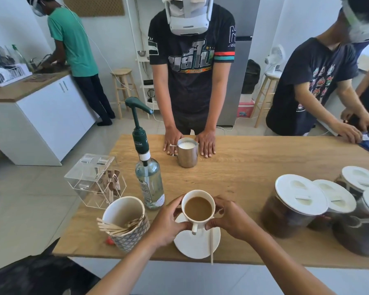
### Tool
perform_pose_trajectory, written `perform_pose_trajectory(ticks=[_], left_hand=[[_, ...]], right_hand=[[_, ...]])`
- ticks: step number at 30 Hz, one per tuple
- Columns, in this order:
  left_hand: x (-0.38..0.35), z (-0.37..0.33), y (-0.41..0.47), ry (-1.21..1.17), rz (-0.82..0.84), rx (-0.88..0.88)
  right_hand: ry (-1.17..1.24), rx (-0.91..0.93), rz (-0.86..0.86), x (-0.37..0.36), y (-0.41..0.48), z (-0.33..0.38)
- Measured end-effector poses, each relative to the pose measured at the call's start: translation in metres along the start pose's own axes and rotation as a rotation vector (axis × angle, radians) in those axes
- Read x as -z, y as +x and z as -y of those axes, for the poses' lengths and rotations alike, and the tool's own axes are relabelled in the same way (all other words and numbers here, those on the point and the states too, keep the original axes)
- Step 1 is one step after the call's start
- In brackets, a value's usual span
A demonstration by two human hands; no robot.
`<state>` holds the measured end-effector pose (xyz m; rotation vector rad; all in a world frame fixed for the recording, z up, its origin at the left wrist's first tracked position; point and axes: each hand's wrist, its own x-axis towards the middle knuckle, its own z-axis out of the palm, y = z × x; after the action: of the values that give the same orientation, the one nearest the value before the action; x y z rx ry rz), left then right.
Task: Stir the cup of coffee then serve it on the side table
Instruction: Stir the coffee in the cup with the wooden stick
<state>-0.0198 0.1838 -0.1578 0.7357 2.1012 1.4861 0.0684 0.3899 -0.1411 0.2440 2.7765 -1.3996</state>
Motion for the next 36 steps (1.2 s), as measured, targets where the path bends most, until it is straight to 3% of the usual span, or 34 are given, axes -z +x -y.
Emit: perform_pose_trajectory(ticks=[36], left_hand=[[-0.017,0.065,-0.009,0.215,-0.014,0.045]], right_hand=[[-0.089,-0.121,0.048,-0.042,-0.006,-0.041]])
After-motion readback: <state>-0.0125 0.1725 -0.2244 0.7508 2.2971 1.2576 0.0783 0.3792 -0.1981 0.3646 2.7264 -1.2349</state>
